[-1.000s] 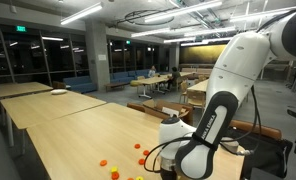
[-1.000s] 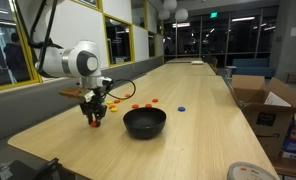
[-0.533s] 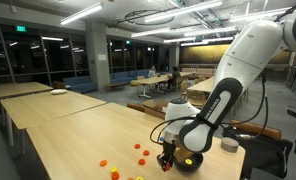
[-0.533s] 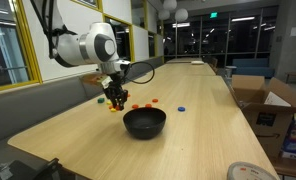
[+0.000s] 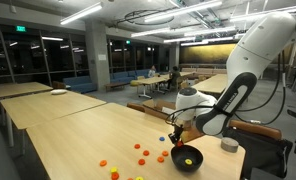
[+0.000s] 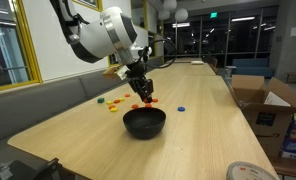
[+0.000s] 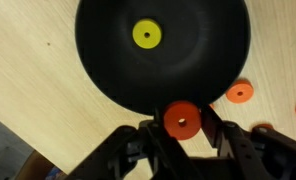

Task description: Put the circles inside the black bowl.

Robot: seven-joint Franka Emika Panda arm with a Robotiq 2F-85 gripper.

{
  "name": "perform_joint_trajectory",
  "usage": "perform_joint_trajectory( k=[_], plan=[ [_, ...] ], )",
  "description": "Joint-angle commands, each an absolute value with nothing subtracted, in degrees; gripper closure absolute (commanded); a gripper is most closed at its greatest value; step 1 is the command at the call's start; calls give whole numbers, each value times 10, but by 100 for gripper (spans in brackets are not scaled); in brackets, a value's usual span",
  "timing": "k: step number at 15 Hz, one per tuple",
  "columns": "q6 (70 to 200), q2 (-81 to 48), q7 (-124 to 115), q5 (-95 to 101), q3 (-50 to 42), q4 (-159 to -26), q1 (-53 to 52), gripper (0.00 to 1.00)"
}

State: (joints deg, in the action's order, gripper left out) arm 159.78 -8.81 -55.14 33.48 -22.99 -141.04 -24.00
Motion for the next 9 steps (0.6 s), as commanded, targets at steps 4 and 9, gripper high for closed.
perform_joint_trajectory(
  k=[4,9],
  plan=[
    [1528,-79,-410,184,-88,-1424,-121,80],
    [1509,-89,-356,119,-51,-1403,-82,18]
  ],
)
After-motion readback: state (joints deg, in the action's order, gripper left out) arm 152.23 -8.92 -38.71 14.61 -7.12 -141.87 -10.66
